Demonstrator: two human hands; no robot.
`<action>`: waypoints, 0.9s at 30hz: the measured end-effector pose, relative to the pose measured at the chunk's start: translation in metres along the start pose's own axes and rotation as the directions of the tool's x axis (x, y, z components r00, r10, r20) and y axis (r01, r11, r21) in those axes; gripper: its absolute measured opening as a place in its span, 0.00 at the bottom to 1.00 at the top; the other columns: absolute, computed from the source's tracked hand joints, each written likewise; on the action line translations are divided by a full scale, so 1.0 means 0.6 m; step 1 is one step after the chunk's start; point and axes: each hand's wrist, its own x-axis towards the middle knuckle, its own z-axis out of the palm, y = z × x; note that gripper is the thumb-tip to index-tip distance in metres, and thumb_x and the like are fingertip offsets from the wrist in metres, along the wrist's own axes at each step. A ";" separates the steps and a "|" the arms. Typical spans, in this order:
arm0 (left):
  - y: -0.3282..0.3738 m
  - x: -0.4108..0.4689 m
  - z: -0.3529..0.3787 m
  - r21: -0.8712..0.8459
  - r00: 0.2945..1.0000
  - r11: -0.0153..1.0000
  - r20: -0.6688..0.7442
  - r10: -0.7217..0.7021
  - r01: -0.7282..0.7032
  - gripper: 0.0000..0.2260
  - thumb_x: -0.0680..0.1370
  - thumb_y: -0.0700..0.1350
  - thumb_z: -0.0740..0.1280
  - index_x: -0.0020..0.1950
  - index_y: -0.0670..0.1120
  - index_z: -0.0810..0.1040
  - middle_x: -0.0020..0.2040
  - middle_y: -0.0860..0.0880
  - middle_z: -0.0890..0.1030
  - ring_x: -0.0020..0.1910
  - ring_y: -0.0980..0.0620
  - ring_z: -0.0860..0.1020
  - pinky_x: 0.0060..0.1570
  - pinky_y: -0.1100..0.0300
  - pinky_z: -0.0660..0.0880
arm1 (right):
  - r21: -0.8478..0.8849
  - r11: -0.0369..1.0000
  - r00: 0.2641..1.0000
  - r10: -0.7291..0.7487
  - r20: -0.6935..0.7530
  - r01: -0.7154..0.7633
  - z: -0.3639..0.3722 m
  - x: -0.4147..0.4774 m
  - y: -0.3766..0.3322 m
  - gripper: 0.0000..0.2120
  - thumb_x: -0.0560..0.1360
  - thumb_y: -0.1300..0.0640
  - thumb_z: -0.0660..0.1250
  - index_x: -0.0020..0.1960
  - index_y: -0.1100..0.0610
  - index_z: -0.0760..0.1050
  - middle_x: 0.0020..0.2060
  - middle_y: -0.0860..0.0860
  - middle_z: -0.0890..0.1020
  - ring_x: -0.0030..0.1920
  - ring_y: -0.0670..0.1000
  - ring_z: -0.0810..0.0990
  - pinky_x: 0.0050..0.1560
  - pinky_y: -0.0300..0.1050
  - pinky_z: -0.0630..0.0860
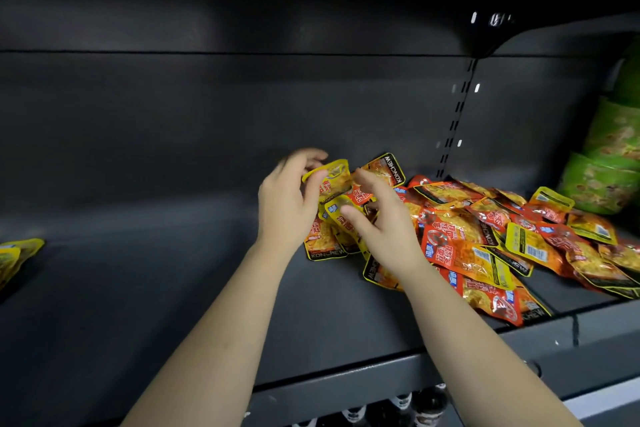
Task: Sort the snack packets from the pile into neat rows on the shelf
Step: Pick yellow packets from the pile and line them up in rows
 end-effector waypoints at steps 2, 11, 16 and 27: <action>0.013 -0.004 0.001 -0.056 1.000 0.998 -0.001 0.028 -0.028 0.08 0.77 0.40 0.68 0.54 0.49 0.78 0.47 0.56 0.80 0.47 0.59 0.79 0.47 0.58 0.77 | 0.033 0.999 1.000 -0.011 -0.013 0.011 -0.001 0.000 -0.001 0.29 0.75 0.51 0.69 0.72 0.55 0.65 0.68 0.48 0.72 0.67 0.43 0.70 0.66 0.38 0.68; 0.045 -0.012 0.011 -0.296 0.994 0.950 0.072 -0.086 0.104 0.10 0.75 0.38 0.70 0.48 0.52 0.76 0.43 0.55 0.80 0.43 0.59 0.81 0.45 0.66 0.76 | -0.017 0.999 0.980 -0.040 -0.197 0.038 -0.006 0.007 0.003 0.10 0.75 0.48 0.66 0.48 0.54 0.72 0.43 0.47 0.77 0.45 0.48 0.76 0.48 0.52 0.73; 0.006 -0.013 0.028 -0.036 0.945 0.958 0.179 -0.275 0.286 0.09 0.80 0.53 0.59 0.58 0.54 0.74 0.47 0.53 0.81 0.47 0.53 0.80 0.48 0.57 0.75 | -0.089 0.996 0.965 0.005 -0.261 -0.030 -0.003 0.007 0.006 0.07 0.78 0.49 0.65 0.47 0.49 0.67 0.33 0.44 0.75 0.35 0.50 0.75 0.48 0.60 0.74; -0.017 -0.044 0.056 0.167 0.716 0.863 0.496 -0.492 0.477 0.07 0.77 0.48 0.66 0.40 0.55 0.80 0.39 0.51 0.84 0.40 0.50 0.82 0.47 0.50 0.80 | -0.039 0.988 0.936 0.130 -0.328 -0.151 -0.006 0.008 0.015 0.08 0.78 0.49 0.64 0.47 0.51 0.66 0.27 0.44 0.71 0.29 0.45 0.70 0.50 0.61 0.73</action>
